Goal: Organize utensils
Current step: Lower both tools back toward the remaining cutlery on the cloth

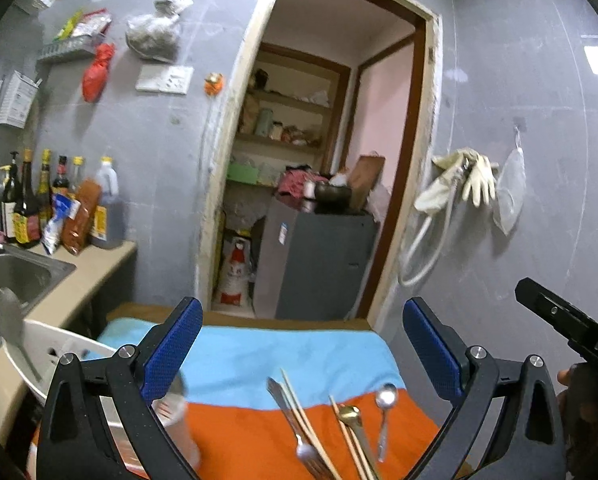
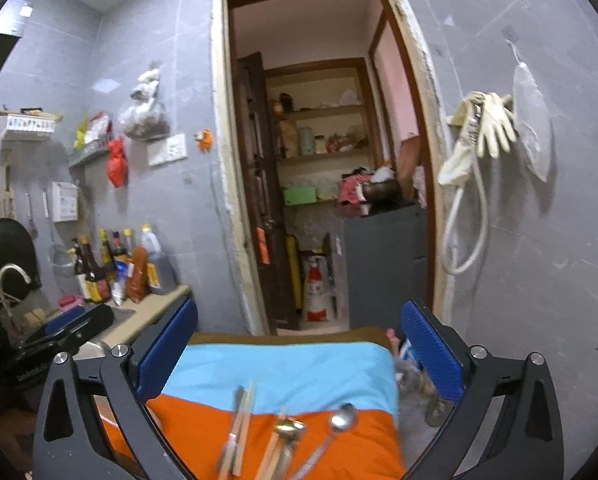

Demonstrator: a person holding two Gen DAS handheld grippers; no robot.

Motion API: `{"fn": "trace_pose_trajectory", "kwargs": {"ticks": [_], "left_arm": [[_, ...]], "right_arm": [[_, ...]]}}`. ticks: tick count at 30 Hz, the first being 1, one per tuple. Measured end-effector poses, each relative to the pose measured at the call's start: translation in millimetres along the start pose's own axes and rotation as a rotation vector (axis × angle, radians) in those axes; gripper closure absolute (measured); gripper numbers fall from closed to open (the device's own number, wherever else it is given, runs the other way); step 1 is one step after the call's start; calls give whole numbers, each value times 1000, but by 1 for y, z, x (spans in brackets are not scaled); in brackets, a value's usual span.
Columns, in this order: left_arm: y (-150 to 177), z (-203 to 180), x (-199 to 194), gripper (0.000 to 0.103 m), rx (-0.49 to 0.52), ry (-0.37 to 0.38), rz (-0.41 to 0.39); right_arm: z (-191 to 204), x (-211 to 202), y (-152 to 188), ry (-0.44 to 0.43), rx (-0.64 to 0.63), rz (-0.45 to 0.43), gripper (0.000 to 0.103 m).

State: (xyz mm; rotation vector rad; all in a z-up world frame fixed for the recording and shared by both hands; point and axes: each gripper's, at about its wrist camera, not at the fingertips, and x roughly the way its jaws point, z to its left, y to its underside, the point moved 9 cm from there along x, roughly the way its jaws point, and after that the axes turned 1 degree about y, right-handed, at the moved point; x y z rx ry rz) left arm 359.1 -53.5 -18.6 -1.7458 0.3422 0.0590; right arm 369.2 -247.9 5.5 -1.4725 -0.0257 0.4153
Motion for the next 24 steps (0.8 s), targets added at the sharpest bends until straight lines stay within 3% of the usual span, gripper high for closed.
{"fn": "trace_pose_trajectory", "kwargs": {"ticks": [10, 17, 19, 24], "left_arm": [[49, -19, 42, 5, 20, -37, 129], [82, -23, 68, 6, 31, -34, 216], [91, -23, 75, 12, 27, -17, 240], [119, -16, 94, 41, 23, -13, 340]], "right_arm": [[-53, 26, 54, 33, 48, 147, 0], [-66, 52, 92, -3, 53, 259, 5], [-65, 60, 102, -19, 51, 292, 11], [-62, 82, 125, -63, 50, 377, 22]]}}
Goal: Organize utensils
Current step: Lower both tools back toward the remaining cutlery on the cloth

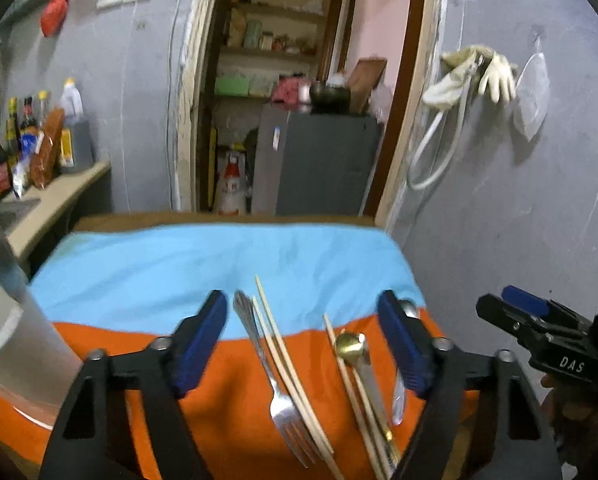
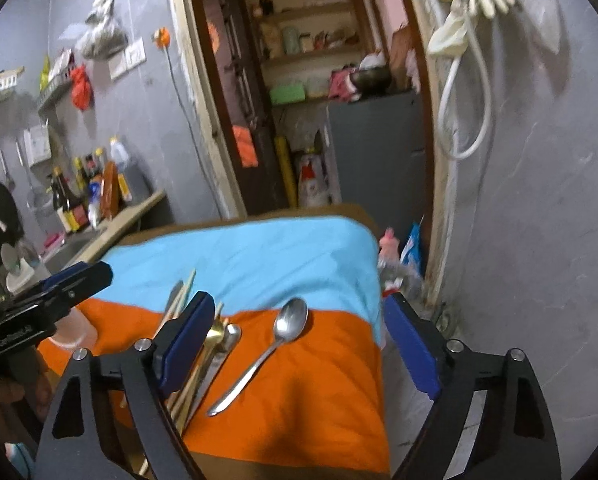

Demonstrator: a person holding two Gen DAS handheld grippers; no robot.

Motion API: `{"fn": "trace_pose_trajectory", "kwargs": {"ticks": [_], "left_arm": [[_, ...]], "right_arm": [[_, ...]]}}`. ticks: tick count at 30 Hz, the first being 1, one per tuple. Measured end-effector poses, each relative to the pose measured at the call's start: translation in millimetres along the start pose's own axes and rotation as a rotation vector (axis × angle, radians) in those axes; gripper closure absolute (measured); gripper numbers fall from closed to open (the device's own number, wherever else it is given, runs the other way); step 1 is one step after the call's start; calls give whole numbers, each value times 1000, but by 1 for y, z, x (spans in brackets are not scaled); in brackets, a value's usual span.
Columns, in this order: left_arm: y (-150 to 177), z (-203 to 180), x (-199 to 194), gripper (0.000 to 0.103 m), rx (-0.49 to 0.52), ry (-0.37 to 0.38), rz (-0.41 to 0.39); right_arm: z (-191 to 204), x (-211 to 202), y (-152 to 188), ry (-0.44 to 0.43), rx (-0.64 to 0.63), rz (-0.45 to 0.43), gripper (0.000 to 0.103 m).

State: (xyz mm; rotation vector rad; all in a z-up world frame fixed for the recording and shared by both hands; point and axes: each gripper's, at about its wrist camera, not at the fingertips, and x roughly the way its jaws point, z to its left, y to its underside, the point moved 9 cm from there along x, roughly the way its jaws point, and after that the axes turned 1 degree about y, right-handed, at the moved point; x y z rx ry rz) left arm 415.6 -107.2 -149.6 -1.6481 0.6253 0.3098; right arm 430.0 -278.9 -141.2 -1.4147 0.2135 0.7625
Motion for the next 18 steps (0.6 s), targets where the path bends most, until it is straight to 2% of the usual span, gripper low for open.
{"fn": "trace_pose_trajectory", "kwargs": {"ticks": [1, 4, 6, 8, 12, 18], "left_arm": [[3, 2, 4, 43, -8, 1, 17], [14, 10, 18, 58, -40, 3, 75], [20, 15, 27, 71, -55, 3, 115], [25, 18, 33, 79, -56, 1, 142], [32, 21, 42, 85, -50, 10, 185], [43, 33, 53, 94, -115, 23, 257]], "right_arm": [[0, 5, 2, -7, -1, 16, 24], [-1, 18, 8, -16, -11, 54, 31], [-2, 27, 12, -24, -12, 77, 38], [-3, 35, 16, -32, -14, 102, 43], [-5, 51, 25, -43, -24, 154, 54], [-9, 71, 34, -101, 19, 255, 66]]}}
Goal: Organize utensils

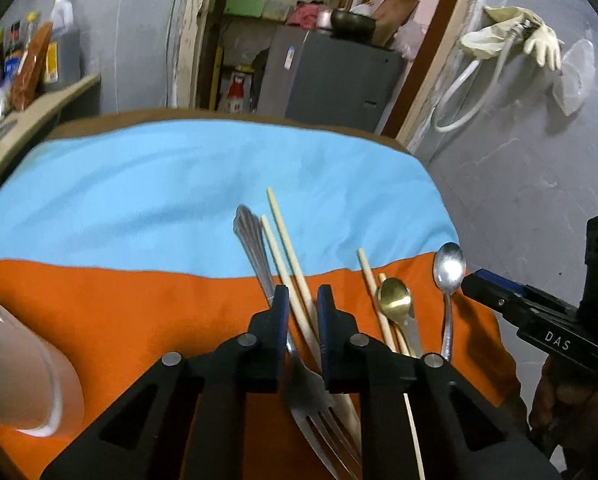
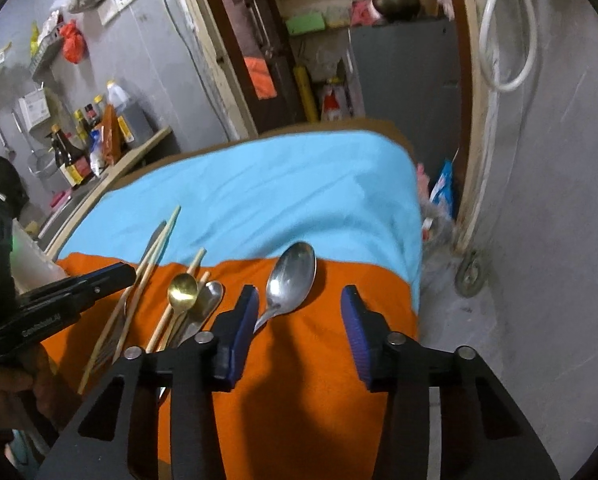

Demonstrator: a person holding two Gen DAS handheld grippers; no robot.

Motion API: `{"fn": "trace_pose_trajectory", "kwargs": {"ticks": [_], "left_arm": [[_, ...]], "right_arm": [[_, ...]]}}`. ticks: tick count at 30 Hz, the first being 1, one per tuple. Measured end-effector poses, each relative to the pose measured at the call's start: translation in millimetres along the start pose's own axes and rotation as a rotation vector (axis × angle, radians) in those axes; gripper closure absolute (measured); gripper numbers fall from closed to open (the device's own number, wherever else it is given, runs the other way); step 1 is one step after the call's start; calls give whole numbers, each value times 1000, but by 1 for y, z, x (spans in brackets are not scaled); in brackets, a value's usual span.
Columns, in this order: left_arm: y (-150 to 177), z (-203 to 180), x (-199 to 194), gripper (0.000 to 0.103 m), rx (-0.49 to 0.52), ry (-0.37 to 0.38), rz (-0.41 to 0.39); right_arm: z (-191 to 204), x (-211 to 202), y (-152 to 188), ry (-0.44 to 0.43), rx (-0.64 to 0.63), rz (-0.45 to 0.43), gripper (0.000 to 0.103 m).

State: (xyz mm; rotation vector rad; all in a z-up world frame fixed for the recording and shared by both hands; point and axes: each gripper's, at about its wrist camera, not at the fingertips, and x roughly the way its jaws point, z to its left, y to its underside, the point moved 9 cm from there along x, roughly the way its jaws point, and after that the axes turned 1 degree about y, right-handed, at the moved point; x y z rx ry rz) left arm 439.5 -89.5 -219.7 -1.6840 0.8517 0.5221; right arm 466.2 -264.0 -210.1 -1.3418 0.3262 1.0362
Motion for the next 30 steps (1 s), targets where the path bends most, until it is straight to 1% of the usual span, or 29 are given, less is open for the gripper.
{"fn": "trace_pose_trajectory", "kwargs": {"ticks": [3, 6, 10, 12, 17, 19, 20, 23, 26, 28, 30], "left_arm": [[-3, 5, 1, 97, -27, 10, 10], [-8, 9, 1, 97, -49, 21, 33], [-13, 10, 2, 98, -54, 27, 63], [-14, 10, 3, 99, -66, 41, 81], [-15, 10, 8, 98, -98, 64, 129], [-15, 11, 10, 97, -115, 75, 144], [-15, 12, 10, 95, -121, 79, 154], [-16, 15, 13, 94, -141, 101, 185], [-17, 18, 11, 94, -151, 113, 192], [-17, 20, 9, 96, -169, 121, 182], [-16, 21, 7, 97, -193, 128, 163]], "right_arm": [[-5, 4, 0, -15, 15, 24, 69], [-6, 8, -3, -18, 6, 31, 72], [-5, 14, -7, -22, -9, 38, 75], [-4, 16, -9, -30, -10, 40, 77], [-3, 20, -11, -45, -8, 44, 78], [-2, 21, -12, -49, -10, 46, 78], [-2, 22, -13, -52, -11, 48, 78], [-1, 24, -14, -60, -13, 53, 78], [-1, 27, -16, -72, -5, 58, 78], [-2, 27, -16, -82, 9, 57, 78], [-3, 27, -16, -81, 19, 57, 95]]}}
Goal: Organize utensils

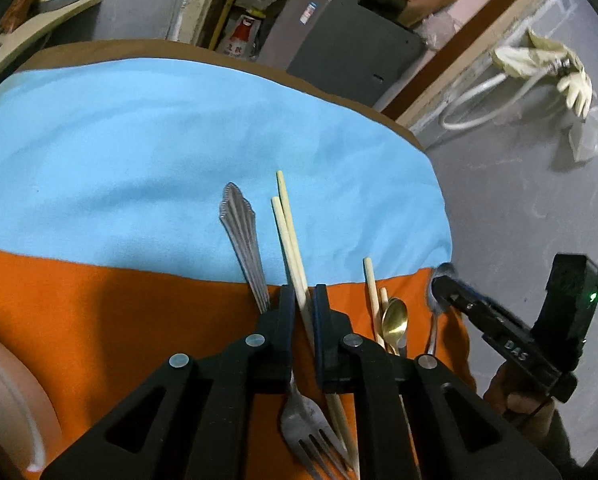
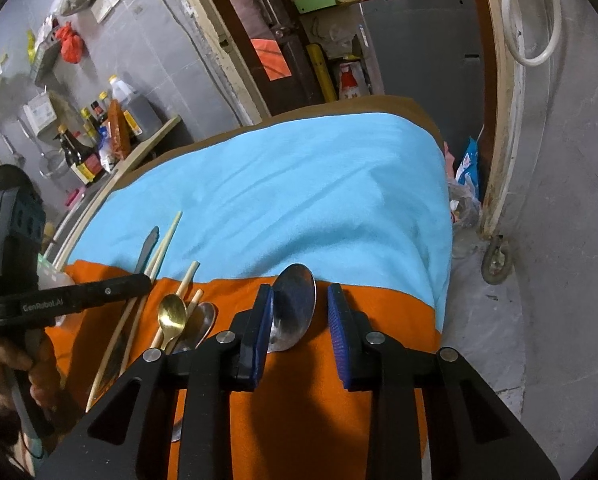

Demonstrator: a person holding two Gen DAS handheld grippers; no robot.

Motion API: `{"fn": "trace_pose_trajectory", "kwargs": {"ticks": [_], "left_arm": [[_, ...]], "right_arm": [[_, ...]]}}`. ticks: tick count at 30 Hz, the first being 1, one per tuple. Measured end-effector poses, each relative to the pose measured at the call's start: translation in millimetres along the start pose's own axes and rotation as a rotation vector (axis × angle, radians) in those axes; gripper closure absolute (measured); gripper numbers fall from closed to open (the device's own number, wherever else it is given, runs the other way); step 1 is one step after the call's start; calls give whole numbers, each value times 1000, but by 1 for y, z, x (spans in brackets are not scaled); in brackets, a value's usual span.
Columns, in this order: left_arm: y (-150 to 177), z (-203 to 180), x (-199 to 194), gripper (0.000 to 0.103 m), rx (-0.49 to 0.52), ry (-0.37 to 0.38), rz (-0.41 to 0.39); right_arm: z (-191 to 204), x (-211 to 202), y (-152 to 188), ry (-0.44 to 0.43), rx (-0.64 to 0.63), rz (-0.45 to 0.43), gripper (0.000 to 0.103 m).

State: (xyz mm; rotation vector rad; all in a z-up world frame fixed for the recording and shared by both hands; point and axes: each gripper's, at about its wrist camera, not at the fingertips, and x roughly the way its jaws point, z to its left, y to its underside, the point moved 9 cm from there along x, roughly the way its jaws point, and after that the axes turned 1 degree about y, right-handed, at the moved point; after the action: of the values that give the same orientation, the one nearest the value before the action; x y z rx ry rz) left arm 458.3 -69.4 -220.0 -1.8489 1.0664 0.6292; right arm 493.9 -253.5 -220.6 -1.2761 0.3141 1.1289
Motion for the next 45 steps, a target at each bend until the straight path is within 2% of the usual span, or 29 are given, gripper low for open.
{"fn": "trace_pose_trajectory", "kwargs": {"ticks": [5, 16, 24, 29, 35, 45], "left_arm": [[6, -3, -11, 99, -11, 22, -52], [16, -26, -49, 101, 8, 90, -179], [11, -53, -87, 101, 92, 112, -339], [6, -68, -107, 101, 112, 152, -422], [-6, -69, -149, 101, 114, 171, -510], [-31, -36, -244, 101, 130, 116, -680]], "right_arm": [[2, -8, 0, 0, 9, -32, 98], [27, -52, 0, 53, -18, -192, 102], [53, -90, -4, 119, -56, -342, 102], [73, -113, -8, 146, -83, -412, 102], [109, -145, -22, 138, -96, -497, 102], [208, -177, -51, 82, -176, -631, 102]]}}
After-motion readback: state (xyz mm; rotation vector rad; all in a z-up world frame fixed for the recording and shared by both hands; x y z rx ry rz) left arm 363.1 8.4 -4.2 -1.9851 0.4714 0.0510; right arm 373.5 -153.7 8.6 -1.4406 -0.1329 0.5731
